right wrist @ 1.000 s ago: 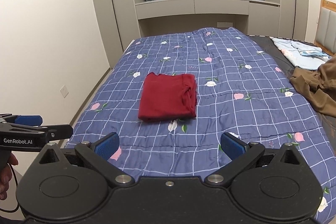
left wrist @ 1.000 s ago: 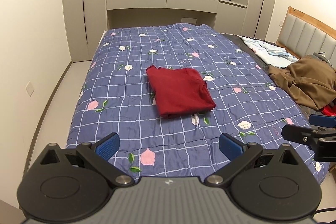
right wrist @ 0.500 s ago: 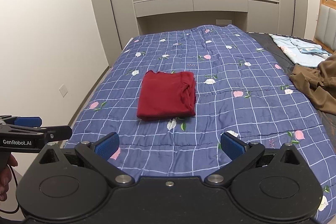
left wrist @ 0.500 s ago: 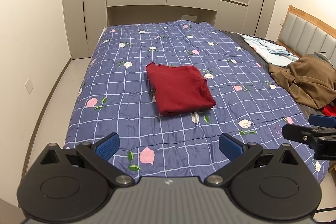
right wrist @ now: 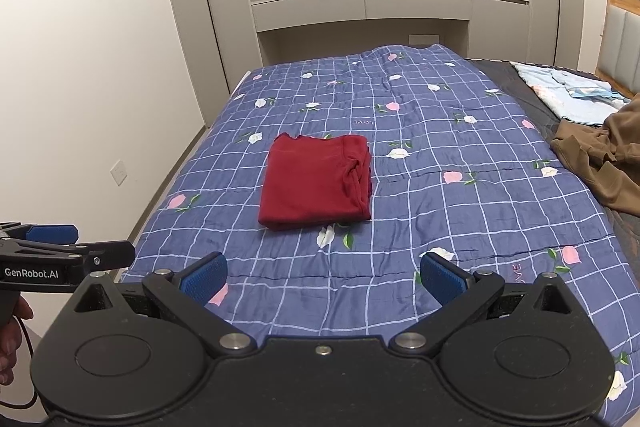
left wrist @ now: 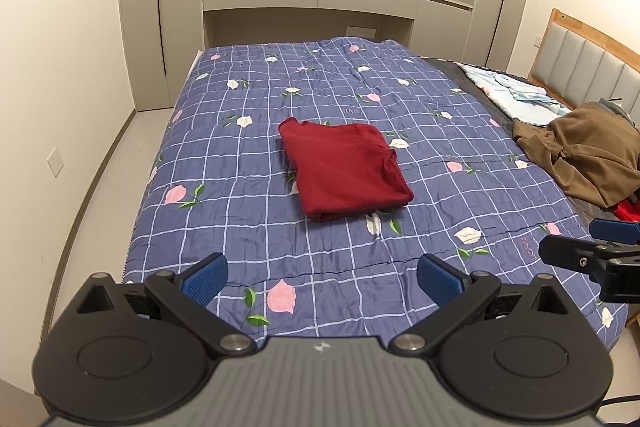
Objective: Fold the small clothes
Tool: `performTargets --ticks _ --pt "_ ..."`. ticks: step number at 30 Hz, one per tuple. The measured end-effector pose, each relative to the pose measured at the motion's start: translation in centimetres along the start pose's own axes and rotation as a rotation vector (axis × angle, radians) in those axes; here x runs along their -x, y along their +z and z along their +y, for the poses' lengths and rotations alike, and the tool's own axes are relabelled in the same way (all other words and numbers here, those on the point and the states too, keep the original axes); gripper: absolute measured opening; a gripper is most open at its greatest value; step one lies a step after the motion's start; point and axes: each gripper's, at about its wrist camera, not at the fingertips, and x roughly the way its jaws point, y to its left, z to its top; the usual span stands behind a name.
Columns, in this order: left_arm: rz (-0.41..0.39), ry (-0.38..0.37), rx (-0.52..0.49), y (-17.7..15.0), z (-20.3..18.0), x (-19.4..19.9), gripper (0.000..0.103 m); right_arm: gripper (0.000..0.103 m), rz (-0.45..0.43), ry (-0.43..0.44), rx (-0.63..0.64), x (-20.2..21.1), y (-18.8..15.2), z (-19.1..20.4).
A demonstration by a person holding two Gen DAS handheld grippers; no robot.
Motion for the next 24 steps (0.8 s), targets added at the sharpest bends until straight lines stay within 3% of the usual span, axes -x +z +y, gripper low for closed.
performTargets --ticks 24 --pt "0.012 0.002 -0.002 0.17 0.07 -0.39 0.102 0.102 0.006 0.0 -0.002 -0.25 -0.05 -0.01"
